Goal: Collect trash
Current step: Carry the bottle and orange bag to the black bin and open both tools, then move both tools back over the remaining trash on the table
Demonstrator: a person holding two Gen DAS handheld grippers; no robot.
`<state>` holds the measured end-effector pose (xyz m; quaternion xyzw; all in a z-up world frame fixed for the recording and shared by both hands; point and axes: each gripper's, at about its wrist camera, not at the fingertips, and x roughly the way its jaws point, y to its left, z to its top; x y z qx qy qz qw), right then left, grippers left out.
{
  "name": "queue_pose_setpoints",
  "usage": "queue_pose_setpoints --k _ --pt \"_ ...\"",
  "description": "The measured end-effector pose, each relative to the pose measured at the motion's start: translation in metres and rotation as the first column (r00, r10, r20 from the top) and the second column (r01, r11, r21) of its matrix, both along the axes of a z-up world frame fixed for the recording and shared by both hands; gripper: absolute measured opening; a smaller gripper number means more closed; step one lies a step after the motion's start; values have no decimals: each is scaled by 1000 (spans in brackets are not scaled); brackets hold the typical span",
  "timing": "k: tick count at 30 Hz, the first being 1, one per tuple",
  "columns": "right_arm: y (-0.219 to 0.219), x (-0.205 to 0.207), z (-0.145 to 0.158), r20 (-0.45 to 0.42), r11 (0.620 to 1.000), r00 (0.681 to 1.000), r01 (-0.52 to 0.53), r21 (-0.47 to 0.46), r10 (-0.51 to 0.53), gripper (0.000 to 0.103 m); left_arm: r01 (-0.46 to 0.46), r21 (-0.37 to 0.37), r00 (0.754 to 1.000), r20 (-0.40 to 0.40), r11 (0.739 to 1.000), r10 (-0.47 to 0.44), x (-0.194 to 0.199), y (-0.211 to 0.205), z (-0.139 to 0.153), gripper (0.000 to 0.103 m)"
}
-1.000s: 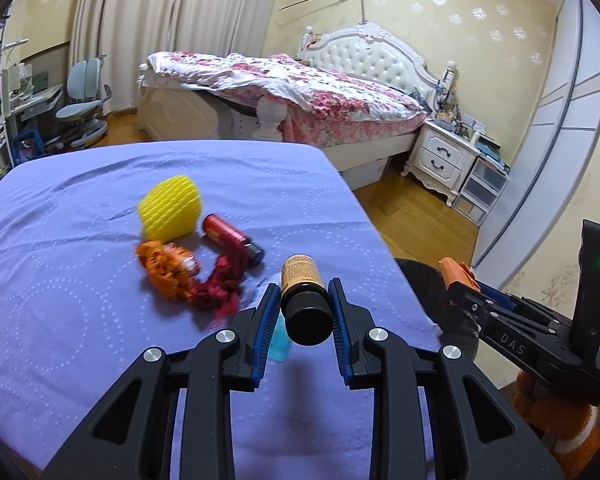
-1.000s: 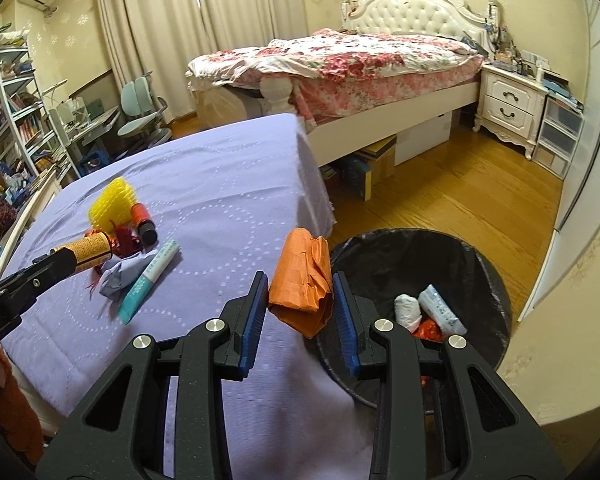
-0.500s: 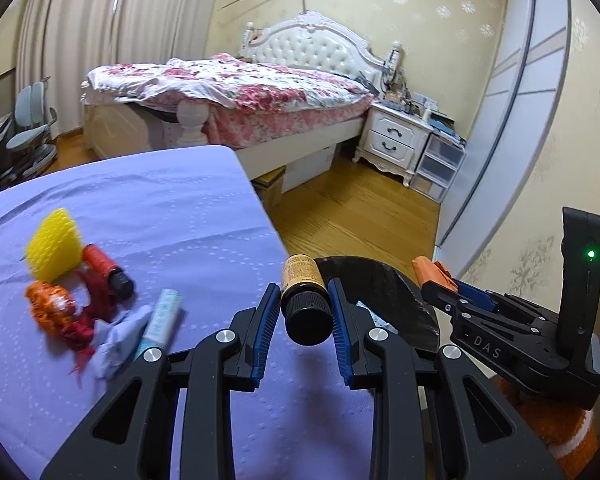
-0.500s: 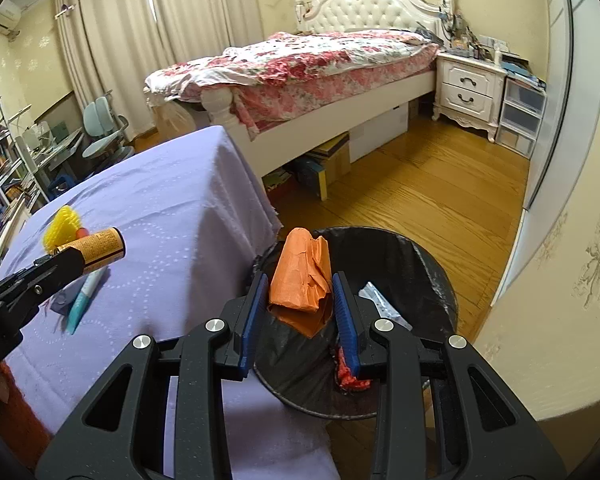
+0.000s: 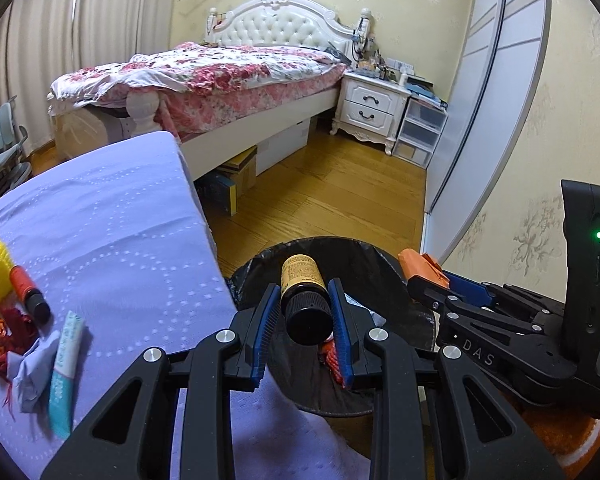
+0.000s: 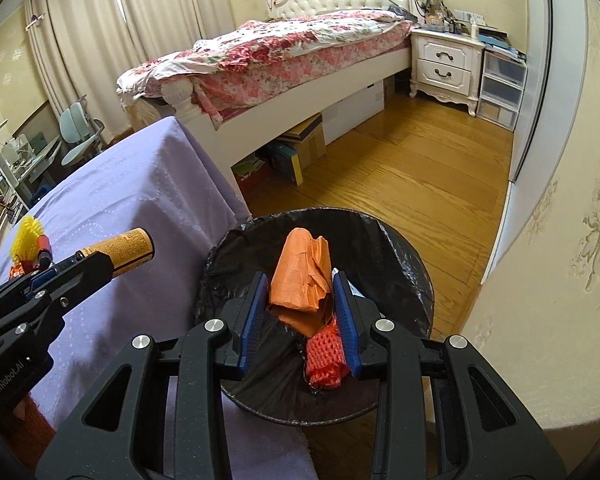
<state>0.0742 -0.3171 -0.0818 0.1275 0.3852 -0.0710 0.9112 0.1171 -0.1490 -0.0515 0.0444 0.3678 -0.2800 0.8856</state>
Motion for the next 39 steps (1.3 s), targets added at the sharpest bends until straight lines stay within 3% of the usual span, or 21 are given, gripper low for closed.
queue_pose_setpoints --k 8,12,15,21,26,39 --pt "-11 6 -8 -13 1000 1000 27 12 -27 35 18 32 1000 -25 999 -17 3 -11 -12 30" --pt "-16 5 -10 -13 998 998 57 18 -57 45 -1 19 1000 -16 1000 2 2 -7 -9 58" --pt "-16 2 -10 -12 998 998 68 16 -68 49 -20 16 1000 -10 1000 20 0 -2 -6 68" --pt "-13 -2 -6 -5 997 998 69 22 -68 57 -81 18 997 -17 997 81 -2 17 -2 71" --pt "1 -3 -1 -1 999 999 35 20 -35 58 -136 23 991 -10 990 136 -4 42 3 72" --pt "79 5 9 -12 989 989 -144 20 145 58 -301 19 954 5 953 301 -24 129 14 74"
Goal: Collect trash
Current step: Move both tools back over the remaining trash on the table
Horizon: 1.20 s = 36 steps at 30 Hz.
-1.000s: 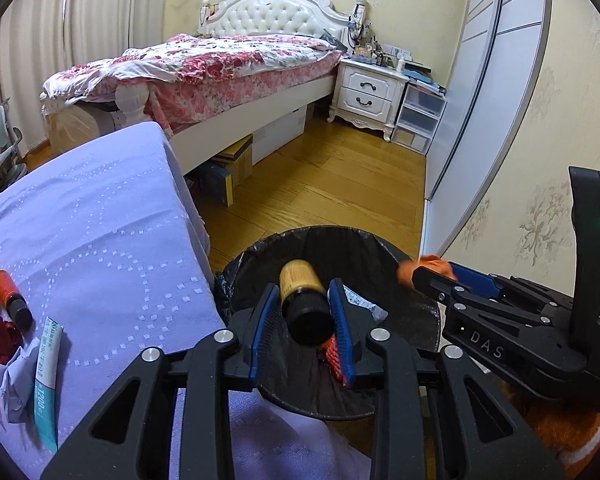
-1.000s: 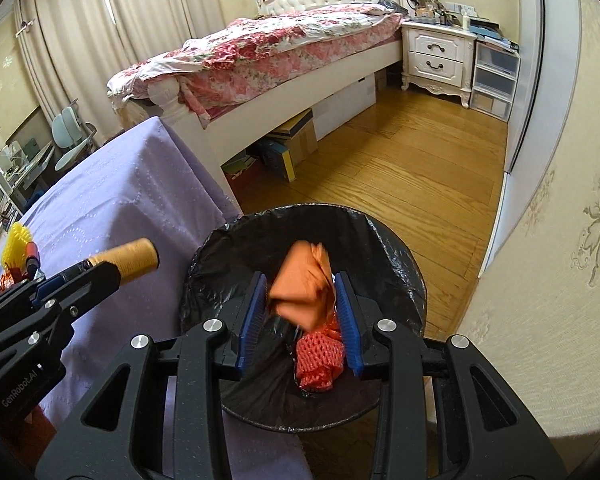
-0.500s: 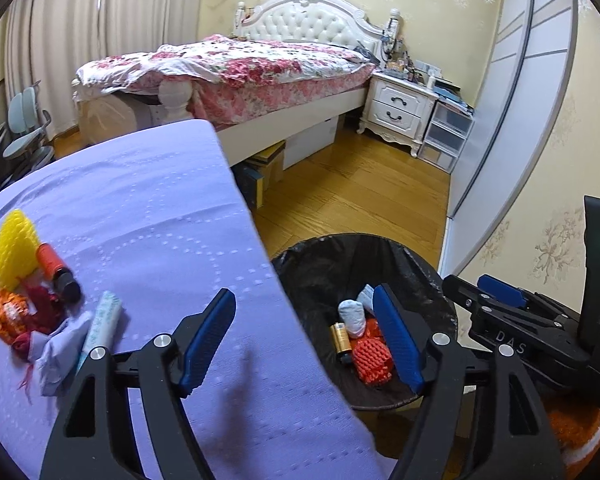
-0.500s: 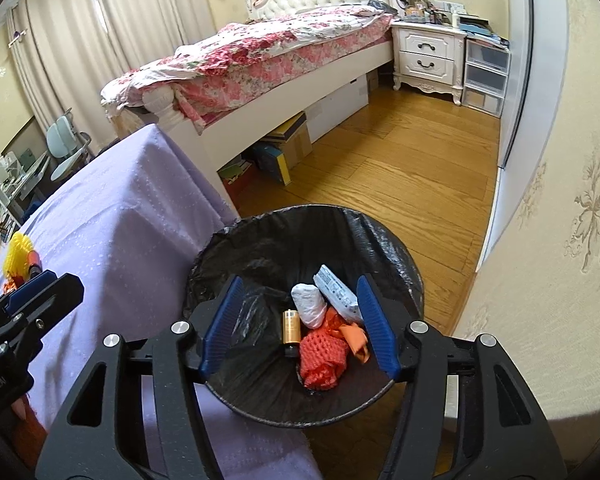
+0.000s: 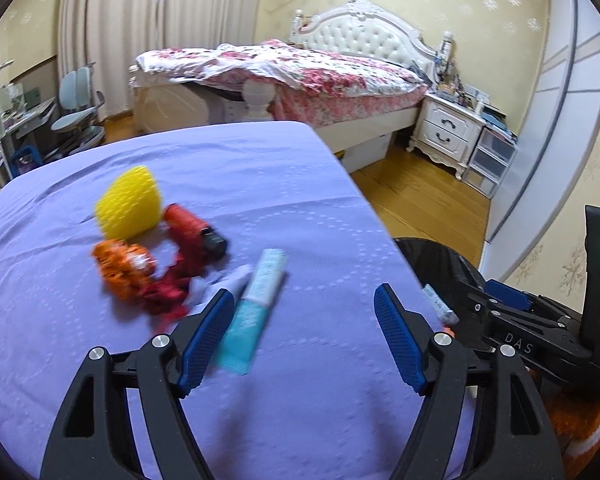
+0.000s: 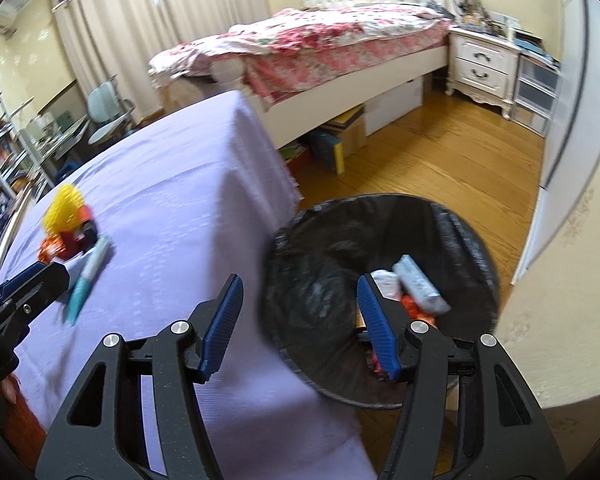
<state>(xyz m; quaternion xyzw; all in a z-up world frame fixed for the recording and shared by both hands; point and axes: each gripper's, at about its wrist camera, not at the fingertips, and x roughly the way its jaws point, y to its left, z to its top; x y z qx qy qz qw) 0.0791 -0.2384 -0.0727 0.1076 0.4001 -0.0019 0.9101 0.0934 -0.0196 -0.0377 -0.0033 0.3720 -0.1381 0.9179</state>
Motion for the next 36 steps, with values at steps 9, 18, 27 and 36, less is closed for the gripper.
queue_pose_setpoints --k 9,18,27,36 --pt "65 5 5 -17 990 990 -140 2 140 61 -190 30 982 -6 981 190 -4 71 -9 78" --pt "131 15 17 -10 972 972 -233 -31 233 70 -325 33 945 -26 945 326 -7 132 -19 78" --pt "177 32 7 -68 955 962 -272 -122 265 70 -372 19 927 -46 928 372 -6 157 -26 78" --pt "158 30 5 -74 958 970 -239 -157 230 67 -356 -5 933 -63 935 355 -5 155 -29 78"
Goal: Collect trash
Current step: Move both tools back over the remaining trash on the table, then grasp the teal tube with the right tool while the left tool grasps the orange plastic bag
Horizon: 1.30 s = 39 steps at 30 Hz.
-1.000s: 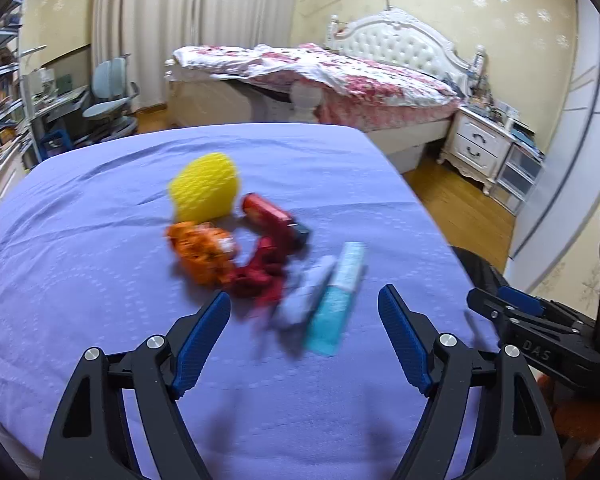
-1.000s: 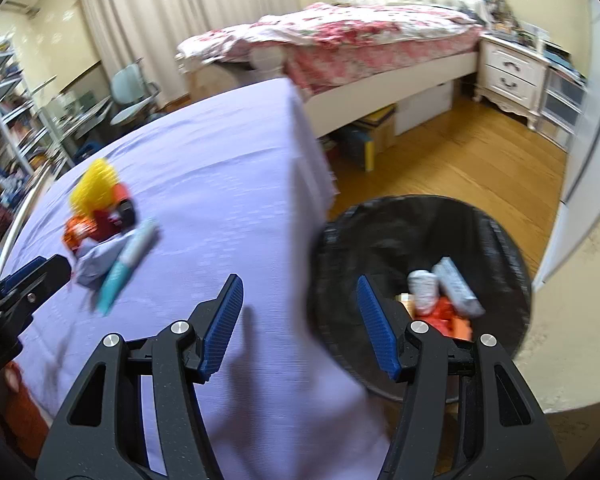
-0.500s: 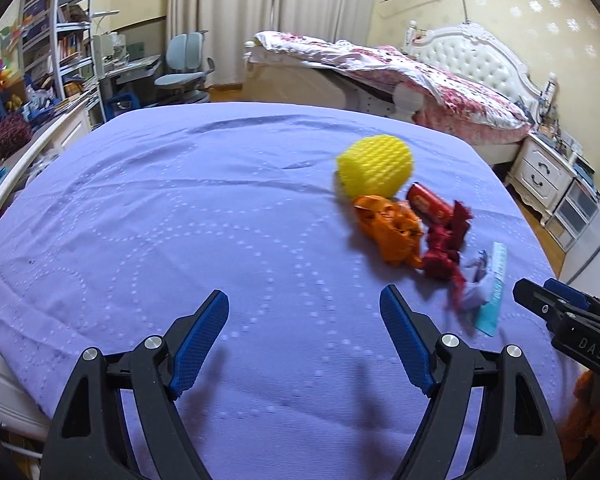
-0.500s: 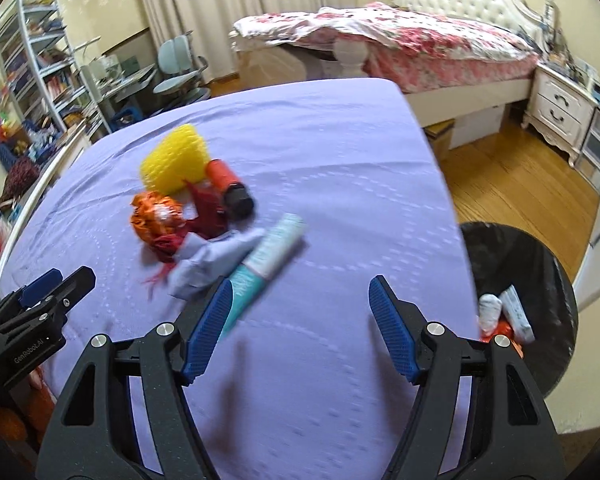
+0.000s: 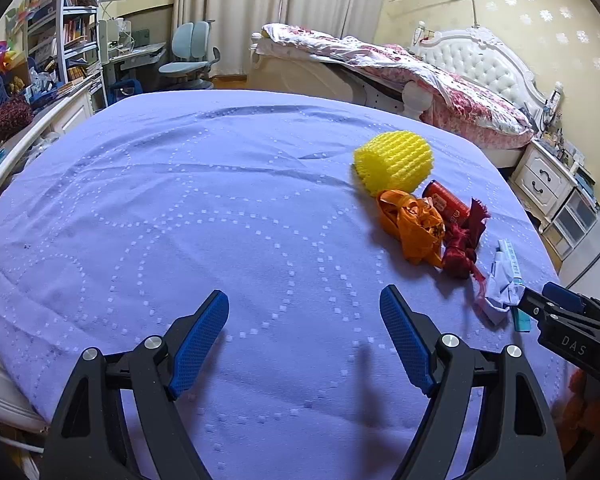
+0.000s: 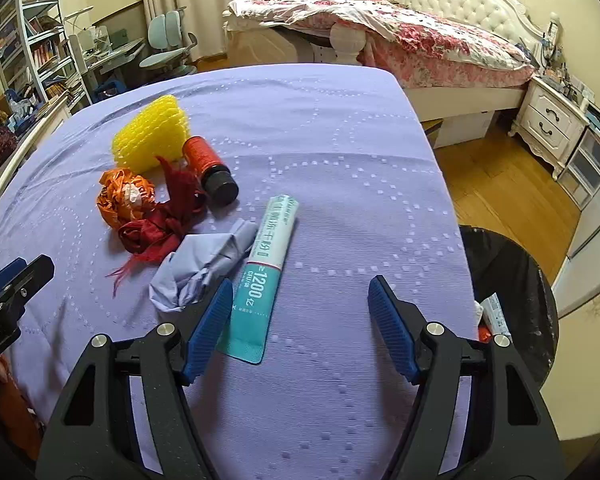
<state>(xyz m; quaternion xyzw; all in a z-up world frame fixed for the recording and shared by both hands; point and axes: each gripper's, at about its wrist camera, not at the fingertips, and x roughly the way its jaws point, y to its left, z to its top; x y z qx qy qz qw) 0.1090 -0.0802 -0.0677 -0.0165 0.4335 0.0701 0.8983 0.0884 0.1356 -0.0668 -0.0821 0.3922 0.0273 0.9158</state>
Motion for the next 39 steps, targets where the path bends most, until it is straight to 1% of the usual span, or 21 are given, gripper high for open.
queue_pose_setpoints --k 3,6,10,11,13,14,16,27,30,32,34,35,37,39 --pt "-2 5 0 4 1000 1000 -8 -1 8 63 17 -9 1000 1 1000 -17 3 -5 1 78" --pt "-1 8 1 9 1000 1000 -24 4 24 54 33 -5 999 4 999 -33 6 -10 1 78" --pt "3 12 -1 23 998 998 -58 -31 58 37 47 -13 999 9 999 -47 14 -17 3 78" --pt "2 13 -1 26 998 998 -58 -32 58 35 52 -17 999 9 999 -52 17 -19 4 78" --pt "-2 15 0 28 998 998 -54 -23 54 26 59 -24 998 10 998 -59 21 -22 5 78" --pt "-4 17 0 27 999 998 -51 -18 51 24 63 -25 998 12 998 -63 23 -25 6 79" --pt "-7 22 0 29 999 999 -44 -12 44 22 74 -22 997 15 997 -74 27 -30 7 79" --pt "-17 41 0 25 999 999 -34 33 34 22 94 -17 996 11 995 -94 55 -47 9 79" --pt "-17 42 0 25 999 999 -35 40 34 22 94 -16 995 -13 995 -94 64 -49 3 79" --pt "-18 41 0 25 998 999 -35 47 33 22 93 -30 995 -40 995 -94 67 -47 -1 79" --pt "-18 40 0 25 998 999 -35 52 33 22 92 -51 994 -61 994 -95 67 -43 -4 74" --pt "-18 40 0 25 998 999 -35 54 33 22 95 -65 993 -71 993 -99 67 -41 -5 67" --pt "-18 40 0 25 998 999 -35 55 33 22 102 -65 992 -70 993 -106 64 -38 -5 59" --pt "-18 40 0 25 998 999 -36 55 35 23 123 -51 990 -69 991 -126 60 -37 -4 44"
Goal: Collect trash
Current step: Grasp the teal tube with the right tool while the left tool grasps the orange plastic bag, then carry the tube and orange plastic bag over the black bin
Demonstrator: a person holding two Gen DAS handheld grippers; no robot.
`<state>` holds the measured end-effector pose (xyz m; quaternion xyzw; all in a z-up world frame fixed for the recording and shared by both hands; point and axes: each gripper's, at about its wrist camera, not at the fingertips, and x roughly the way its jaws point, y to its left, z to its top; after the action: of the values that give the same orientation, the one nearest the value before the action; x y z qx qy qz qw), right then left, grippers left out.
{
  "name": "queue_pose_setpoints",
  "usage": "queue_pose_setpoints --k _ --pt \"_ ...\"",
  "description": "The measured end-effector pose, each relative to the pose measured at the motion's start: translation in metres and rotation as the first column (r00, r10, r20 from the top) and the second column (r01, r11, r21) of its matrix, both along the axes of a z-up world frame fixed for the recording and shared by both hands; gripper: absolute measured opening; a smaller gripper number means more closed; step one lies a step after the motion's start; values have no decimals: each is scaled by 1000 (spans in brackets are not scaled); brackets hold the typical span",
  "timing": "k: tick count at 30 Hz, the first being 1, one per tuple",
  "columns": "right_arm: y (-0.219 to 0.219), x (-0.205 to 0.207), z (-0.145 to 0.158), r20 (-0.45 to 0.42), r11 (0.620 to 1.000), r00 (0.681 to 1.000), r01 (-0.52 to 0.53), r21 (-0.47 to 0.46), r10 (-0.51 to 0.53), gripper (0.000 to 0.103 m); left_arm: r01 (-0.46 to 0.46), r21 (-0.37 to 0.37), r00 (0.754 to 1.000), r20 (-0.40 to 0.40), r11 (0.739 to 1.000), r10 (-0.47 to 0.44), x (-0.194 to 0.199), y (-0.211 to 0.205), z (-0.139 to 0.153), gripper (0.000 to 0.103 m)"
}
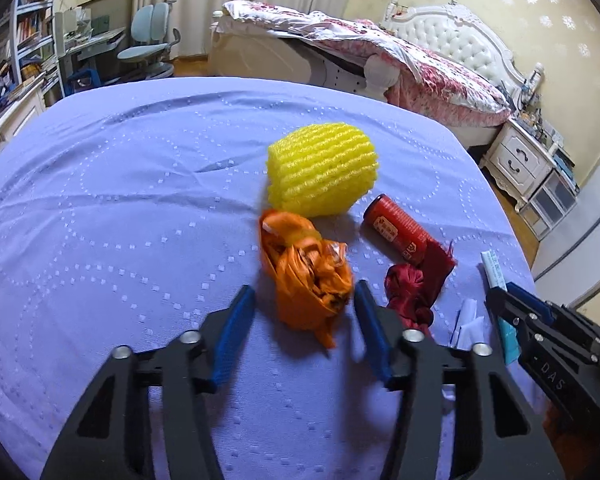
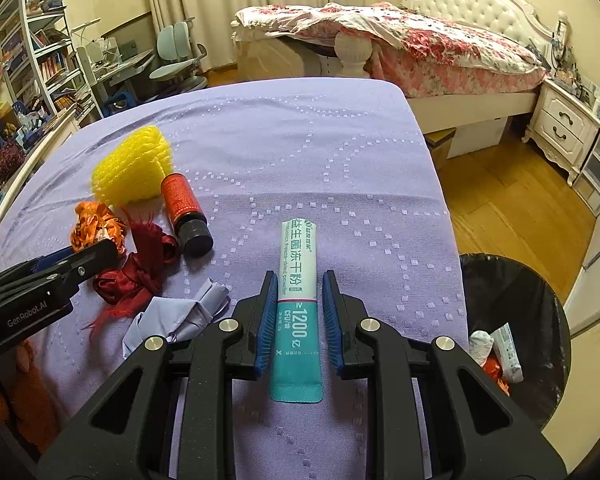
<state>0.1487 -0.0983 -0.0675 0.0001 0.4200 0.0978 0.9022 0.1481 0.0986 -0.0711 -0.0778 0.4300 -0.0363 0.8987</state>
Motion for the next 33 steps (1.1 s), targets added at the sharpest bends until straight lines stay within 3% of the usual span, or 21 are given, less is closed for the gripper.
queue_pose_setpoints --k 2,6,24,33 --pt "1 -2 0 0 1000 1000 -5 2 5 23 17 -14 1000 1 1000 -17 -4 2 0 38" --pt "1 -8 -1 2 1000 1000 -9 7 9 22 23 -7 1000 7 1000 -23 -10 5 0 36" --pt "-3 -44 6 28 1000 1000 -6 23 5 19 24 -7 999 34 1000 -24 -49 7 9 36" --pt "-27 -69 20 67 999 997 31 41 -34 19 89 -18 993 84 996 -87 -66 -20 26 36"
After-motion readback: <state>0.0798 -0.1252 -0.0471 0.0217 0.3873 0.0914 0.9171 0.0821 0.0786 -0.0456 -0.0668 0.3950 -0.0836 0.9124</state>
